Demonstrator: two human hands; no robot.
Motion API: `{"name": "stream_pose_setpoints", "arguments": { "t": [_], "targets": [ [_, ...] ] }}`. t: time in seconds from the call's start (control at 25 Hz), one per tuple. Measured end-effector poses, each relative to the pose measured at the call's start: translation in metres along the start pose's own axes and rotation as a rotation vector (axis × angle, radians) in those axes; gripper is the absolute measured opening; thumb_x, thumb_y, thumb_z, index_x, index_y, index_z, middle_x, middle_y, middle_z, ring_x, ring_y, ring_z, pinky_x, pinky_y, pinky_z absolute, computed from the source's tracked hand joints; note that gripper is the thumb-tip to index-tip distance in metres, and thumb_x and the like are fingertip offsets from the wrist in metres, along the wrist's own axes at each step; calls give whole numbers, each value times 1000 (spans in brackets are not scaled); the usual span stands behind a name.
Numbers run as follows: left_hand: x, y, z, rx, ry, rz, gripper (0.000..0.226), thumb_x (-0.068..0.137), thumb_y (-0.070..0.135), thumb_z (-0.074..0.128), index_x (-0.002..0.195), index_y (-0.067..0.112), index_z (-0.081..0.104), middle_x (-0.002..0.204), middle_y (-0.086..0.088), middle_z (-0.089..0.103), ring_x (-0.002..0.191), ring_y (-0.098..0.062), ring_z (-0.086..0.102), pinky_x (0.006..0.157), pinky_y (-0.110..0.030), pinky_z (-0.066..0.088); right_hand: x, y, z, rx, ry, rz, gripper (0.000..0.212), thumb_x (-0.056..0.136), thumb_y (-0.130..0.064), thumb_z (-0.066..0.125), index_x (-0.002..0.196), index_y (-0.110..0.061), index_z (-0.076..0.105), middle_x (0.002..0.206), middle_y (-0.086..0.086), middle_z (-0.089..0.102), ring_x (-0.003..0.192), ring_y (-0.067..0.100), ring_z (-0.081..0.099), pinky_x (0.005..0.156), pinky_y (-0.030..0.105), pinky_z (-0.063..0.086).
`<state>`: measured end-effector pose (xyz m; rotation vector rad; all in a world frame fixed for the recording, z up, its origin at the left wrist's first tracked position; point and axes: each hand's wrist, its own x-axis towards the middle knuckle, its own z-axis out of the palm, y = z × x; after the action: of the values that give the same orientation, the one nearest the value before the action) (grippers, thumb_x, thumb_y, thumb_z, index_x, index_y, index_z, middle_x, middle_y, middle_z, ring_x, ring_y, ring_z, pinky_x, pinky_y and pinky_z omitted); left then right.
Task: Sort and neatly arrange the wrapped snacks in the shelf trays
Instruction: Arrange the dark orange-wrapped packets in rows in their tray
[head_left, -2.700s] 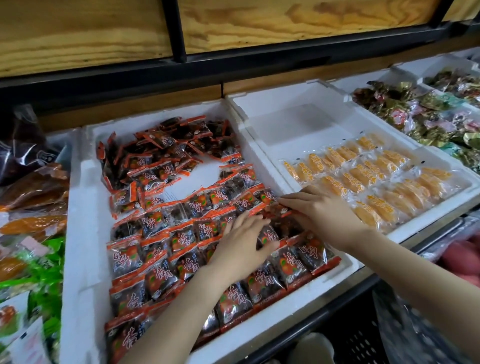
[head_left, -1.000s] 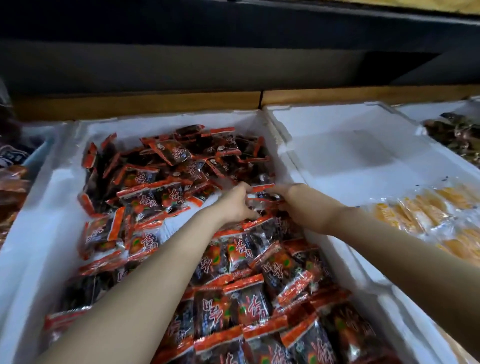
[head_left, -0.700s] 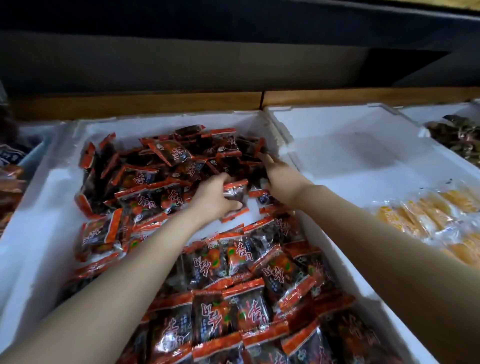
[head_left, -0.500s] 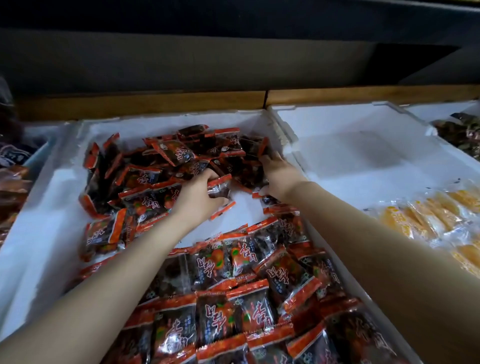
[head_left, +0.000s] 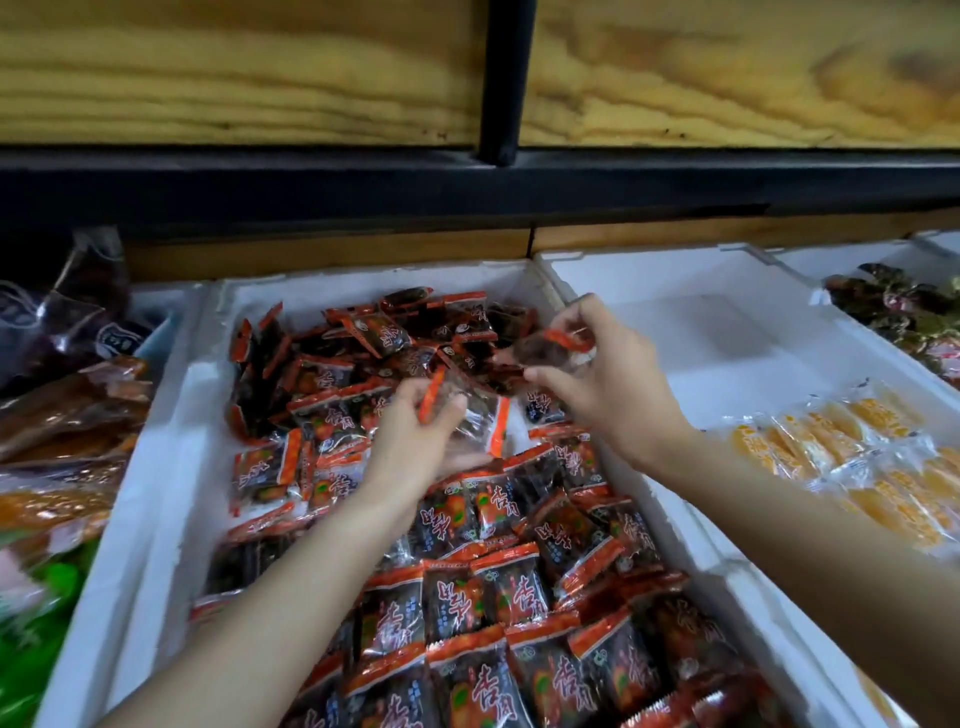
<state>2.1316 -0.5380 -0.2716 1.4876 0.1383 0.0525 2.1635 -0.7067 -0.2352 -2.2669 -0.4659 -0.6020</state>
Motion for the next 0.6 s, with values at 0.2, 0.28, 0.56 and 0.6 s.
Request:
{"name": "stream_pose_setpoints", "arguments": {
  "t": [0.2,0.28,0.56,0.6],
  "targets": [
    [-57,22,10,-416,-72,-179,16,99,11,44,109,4,54,86,-15,73,77,-27,71,76,-37,58,-57,-28,-14,-23,-215,-193,37,83,-2,61,102,-30,45,123,-12,53,100,-1,51,82,25,44],
    [-70,24,6,-445,-88,-162,18,95,10,52,110,3,58,91,-14,73,86,-29,70,78,-38,58,-78,-29,-19,-33,-327,-291,38,89,-9,56,111,-32,38,144,-13,35,124,-2,40,97,19,38],
    [-101,21,-6,-104,-101,-116,66,83,9,69,141,18,40,118,-11,66,90,-14,71,88,-31,54,-115,-56,-46,344,-285,11,41,87,-19,63,121,-28,43,125,-13,48,106,-11,52,91,13,44],
    [-106,23,-3,-83,-110,-89,61,84,7,68,138,18,43,114,-11,67,87,-14,71,80,-27,57,-115,-61,-48,375,-262,91,46,85,-17,65,123,-27,42,118,-12,51,94,-7,58,85,14,47]
  ]
}}
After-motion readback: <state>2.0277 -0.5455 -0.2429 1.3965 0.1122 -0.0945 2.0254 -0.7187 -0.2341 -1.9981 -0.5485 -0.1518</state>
